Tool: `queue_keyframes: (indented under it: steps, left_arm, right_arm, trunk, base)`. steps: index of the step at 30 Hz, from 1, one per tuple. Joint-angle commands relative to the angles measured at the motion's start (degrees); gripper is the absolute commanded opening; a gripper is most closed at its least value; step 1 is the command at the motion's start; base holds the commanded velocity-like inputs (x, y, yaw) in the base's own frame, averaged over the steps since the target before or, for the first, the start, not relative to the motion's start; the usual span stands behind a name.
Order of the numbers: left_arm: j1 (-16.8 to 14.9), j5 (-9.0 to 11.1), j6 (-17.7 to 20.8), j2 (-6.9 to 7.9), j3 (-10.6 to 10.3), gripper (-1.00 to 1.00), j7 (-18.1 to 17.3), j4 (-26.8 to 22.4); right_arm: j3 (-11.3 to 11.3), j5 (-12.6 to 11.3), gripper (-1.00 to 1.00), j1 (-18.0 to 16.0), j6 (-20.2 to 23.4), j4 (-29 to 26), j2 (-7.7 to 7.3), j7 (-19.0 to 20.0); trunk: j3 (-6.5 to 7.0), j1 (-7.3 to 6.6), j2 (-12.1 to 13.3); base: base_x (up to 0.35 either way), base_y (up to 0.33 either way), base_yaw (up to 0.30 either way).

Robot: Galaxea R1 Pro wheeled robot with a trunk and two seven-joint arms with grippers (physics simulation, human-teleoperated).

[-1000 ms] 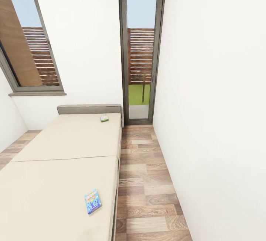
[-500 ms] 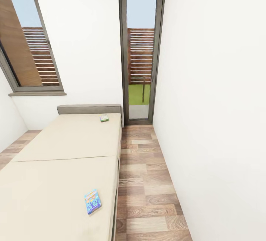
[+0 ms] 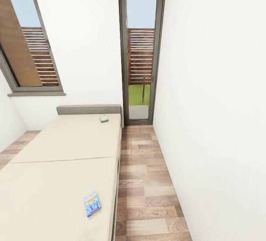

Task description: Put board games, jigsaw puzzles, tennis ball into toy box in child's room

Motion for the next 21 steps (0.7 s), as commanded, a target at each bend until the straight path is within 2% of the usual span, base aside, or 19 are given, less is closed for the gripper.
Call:
queue_keyframes:
  steps: [1, 10, 21]
  left_arm:
    - [-0.1, 0.4, 0.0, -0.01, 0.2, 1.00, -0.5, 0.1]
    - [-0.1, 0.4, 0.0, -0.01, 0.2, 1.00, -0.5, 0.1]
    - [-0.1, 0.4, 0.0, -0.01, 0.2, 1.00, -0.5, 0.1]
  right_arm:
    - [-0.2, -0.4, 1.00, 0.0, 0.3, -0.1, 0.02, 0.3]
    - [-0.2, -0.4, 1.00, 0.0, 0.3, -0.1, 0.02, 0.3]
    - [-0.2, -0.4, 1.00, 0.0, 0.3, -0.1, 0.02, 0.4]
  trunk:
    - [-0.13, 0.03, -0.1]
    - [-0.13, 0.03, -0.1]
    - [-0.13, 0.03, -0.1]
  base:
    - [0.004, 0.000, 0.000]
    - [0.004, 0.000, 0.000]
    - [0.068, 0.000, 0.000]
